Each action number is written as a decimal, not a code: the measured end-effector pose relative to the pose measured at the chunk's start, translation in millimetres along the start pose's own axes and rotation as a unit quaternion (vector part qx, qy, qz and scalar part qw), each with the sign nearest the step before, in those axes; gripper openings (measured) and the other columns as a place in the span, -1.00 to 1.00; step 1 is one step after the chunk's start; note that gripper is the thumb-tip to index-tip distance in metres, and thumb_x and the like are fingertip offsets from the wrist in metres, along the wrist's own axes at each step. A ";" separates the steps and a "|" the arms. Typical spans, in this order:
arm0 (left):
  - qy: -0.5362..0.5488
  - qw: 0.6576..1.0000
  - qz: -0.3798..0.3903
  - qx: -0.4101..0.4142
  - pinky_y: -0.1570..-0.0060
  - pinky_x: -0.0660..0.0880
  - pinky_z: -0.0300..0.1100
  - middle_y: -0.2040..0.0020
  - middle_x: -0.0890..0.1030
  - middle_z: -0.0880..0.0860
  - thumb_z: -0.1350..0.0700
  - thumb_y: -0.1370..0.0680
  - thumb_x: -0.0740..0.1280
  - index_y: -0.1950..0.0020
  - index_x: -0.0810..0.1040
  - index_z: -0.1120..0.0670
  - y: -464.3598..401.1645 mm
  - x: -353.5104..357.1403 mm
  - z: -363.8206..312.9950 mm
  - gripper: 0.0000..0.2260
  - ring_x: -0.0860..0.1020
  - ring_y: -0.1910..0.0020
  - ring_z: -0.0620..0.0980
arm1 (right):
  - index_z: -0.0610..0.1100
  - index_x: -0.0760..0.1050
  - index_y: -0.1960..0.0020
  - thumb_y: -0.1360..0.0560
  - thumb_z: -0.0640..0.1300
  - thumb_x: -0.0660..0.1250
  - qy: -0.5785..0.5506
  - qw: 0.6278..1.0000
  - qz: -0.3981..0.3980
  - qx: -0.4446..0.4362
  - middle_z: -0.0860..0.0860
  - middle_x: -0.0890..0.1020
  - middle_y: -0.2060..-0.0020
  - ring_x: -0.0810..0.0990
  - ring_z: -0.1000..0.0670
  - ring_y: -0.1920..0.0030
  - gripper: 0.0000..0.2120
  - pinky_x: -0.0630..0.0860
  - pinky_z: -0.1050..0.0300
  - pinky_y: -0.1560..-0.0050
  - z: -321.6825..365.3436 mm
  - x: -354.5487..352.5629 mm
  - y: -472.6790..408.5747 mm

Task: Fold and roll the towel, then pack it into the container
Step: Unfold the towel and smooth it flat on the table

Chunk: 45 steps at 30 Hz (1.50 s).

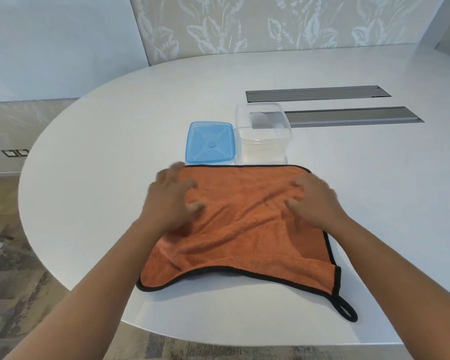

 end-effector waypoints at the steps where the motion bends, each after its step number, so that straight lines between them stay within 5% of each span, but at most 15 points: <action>1: 0.023 0.998 0.018 0.060 -0.40 0.32 0.04 -0.53 0.33 -0.03 -0.45 -0.36 0.30 -0.25 0.59 -0.15 4.1 -1.0 -16.3 -0.42 0.31 -0.46 0.10 | 0.19 0.54 -0.20 -0.47 0.07 0.48 -0.025 0.998 0.052 -0.021 0.13 0.57 -0.20 0.57 -0.05 -0.24 -0.68 0.51 -0.17 -0.27 7.1 1.6 4.8; 4: 0.082 0.968 0.145 0.187 -0.49 0.23 0.03 -0.46 0.42 -0.13 -0.50 -0.30 0.37 -0.34 0.55 -0.20 21.0 14.7 -59.9 -0.31 0.30 -0.48 -0.04 | 0.19 0.44 -0.39 -0.34 0.39 0.46 0.064 0.978 0.187 -0.064 0.10 0.47 -0.39 0.45 -0.03 -0.36 -0.31 0.44 -0.25 -0.35 9.8 16.3 9.1; 7: 0.051 0.950 0.219 0.215 -0.56 -0.03 0.18 -0.64 0.14 -0.16 -0.54 -0.25 0.37 -0.55 0.26 -0.31 36.7 40.9 -78.0 -0.10 -0.01 -0.63 -0.06 | 0.17 0.08 -0.65 -0.32 0.45 0.44 0.121 0.962 0.233 -0.079 0.11 0.04 -0.66 0.04 -0.05 -0.64 0.04 0.12 -0.33 -0.56 2.3 26.4 11.6; 11: 0.000 0.949 0.248 0.197 -0.49 -0.35 0.32 -0.66 -0.28 -0.15 -0.64 -0.18 0.31 -0.62 -0.17 -0.33 51.0 57.4 -85.3 0.16 -0.42 -0.59 0.04 | 0.20 -0.07 -0.67 -0.36 0.34 0.51 0.108 0.955 0.261 -0.091 0.14 -0.14 -0.68 -0.18 0.02 -0.66 0.09 -0.05 -0.27 -0.60 -2.1 21.2 16.4; 15: -0.049 0.955 0.228 0.183 -0.39 -0.45 0.42 -0.60 -0.46 0.00 -0.71 -0.12 0.20 -0.58 -0.42 -0.26 60.3 64.7 -95.2 0.26 -0.57 -0.50 0.19 | 0.20 -0.07 -0.67 -0.36 0.25 0.56 0.092 0.953 0.274 -0.091 0.13 -0.16 -0.67 -0.24 0.00 -0.66 0.11 -0.11 -0.25 -0.61 -3.1 17.7 18.7; 19: 0.003 0.981 0.149 0.125 -0.46 -0.39 0.35 -0.66 -0.29 -0.06 -0.66 -0.35 -0.01 -0.64 -0.22 -0.26 56.9 58.7 -97.8 -0.03 -0.40 -0.60 0.13 | 0.21 -0.12 -0.67 -0.40 0.31 0.49 0.108 0.951 0.275 -0.089 0.10 -0.20 -0.67 -0.27 -0.03 -0.65 0.07 -0.18 -0.20 -0.60 -8.5 18.7 19.6; 23: -0.023 0.996 0.071 0.056 -0.53 -0.20 0.31 -0.68 0.06 -0.06 -0.56 -0.50 -0.16 -0.65 0.01 -0.21 48.0 55.1 -76.9 -0.21 -0.06 -0.66 0.13 | 0.19 -0.16 -0.67 -0.36 0.63 0.14 0.134 0.956 0.246 -0.083 0.09 -0.21 -0.67 -0.33 -0.03 -0.64 0.05 -0.26 -0.25 -0.59 -7.0 28.6 25.4; 31: -0.022 0.991 0.135 -0.014 -0.45 -0.31 0.43 -0.68 -0.21 -0.09 -0.67 -0.37 -0.19 -0.64 -0.20 -0.27 54.1 60.5 -62.0 -0.08 -0.29 -0.63 0.19 | 0.23 -0.23 -0.65 -0.38 0.67 -0.23 0.190 0.966 0.132 -0.113 0.10 -0.20 -0.67 -0.28 -0.02 -0.66 -0.04 -0.21 -0.25 -0.59 -15.8 42.8 33.4; 45: -0.064 0.977 0.162 0.120 -0.43 -0.35 0.43 -0.64 -0.34 -0.11 -0.73 -0.27 -0.05 -0.61 -0.34 -0.28 81.0 54.1 -63.6 0.05 -0.42 -0.58 0.18 | 0.21 -0.29 -0.65 -0.42 0.63 -0.18 0.208 0.955 0.154 -0.148 0.07 -0.29 -0.66 -0.35 -0.07 -0.64 -0.07 -0.24 -0.35 -0.56 12.0 60.5 62.4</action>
Point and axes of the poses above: each hand's wrist, its own y-axis away from the middle knuckle, its own x-axis out of the palm, z = x × y, the point moved 3 cm from there along -y, towards the middle knuckle
